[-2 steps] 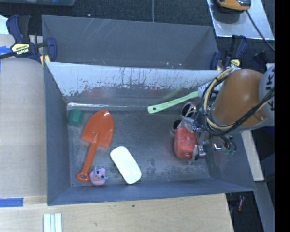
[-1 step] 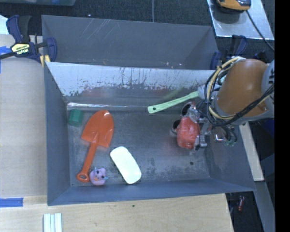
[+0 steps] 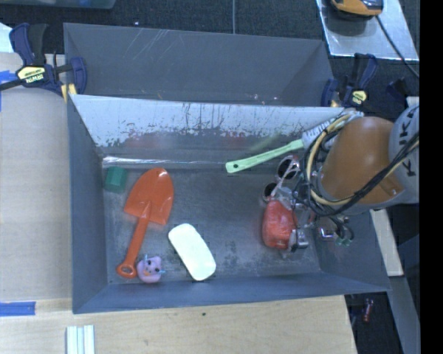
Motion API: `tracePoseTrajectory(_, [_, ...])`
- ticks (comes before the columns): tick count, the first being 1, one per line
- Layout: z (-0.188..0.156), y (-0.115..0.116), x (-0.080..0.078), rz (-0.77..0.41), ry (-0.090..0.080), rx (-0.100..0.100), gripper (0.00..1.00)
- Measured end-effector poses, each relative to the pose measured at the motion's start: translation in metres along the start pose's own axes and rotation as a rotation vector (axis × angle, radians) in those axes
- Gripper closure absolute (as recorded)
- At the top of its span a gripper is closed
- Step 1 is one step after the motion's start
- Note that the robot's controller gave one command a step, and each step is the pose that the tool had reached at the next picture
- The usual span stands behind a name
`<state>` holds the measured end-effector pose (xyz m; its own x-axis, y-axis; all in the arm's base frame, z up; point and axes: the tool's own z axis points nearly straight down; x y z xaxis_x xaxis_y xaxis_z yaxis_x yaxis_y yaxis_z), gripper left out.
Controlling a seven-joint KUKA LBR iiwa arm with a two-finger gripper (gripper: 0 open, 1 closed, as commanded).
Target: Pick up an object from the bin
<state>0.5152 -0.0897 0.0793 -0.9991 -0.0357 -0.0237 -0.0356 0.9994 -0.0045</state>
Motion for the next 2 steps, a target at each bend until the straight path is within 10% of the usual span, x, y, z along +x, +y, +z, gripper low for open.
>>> tracePoseTrajectory(2, [-0.0055,-0.0178,-0.0088,0.188,-0.007,0.001,1.0])
